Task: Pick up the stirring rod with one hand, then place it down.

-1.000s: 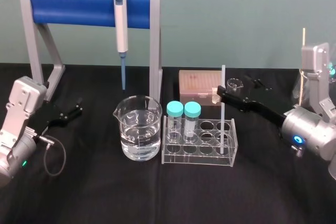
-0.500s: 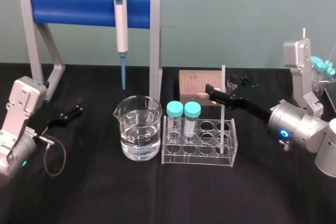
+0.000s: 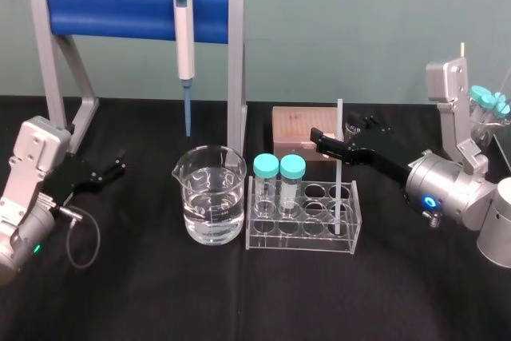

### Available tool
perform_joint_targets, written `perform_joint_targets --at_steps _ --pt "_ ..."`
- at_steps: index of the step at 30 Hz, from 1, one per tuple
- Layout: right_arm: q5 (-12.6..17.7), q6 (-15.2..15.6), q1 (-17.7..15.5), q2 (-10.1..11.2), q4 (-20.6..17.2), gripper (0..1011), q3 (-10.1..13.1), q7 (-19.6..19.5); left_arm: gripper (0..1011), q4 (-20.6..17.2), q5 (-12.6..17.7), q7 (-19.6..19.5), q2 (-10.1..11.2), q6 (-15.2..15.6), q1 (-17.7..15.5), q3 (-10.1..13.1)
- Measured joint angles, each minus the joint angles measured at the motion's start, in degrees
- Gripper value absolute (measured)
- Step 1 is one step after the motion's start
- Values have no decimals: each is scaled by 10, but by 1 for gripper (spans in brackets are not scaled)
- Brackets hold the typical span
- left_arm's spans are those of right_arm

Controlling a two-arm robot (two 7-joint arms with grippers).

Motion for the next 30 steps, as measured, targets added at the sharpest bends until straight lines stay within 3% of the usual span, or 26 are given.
perform_joint_targets --at_steps 9,14,30 --pt "1 0 0 0 0 1003 0 0 1000 0 0 0 0 0 0 0" --pt "2 0 0 0 0 947 0 0 1000 0 0 0 0 0 0 0" --pt "3 0 0 0 0 465 1 0 1000 0 0 0 0 0 0 0"
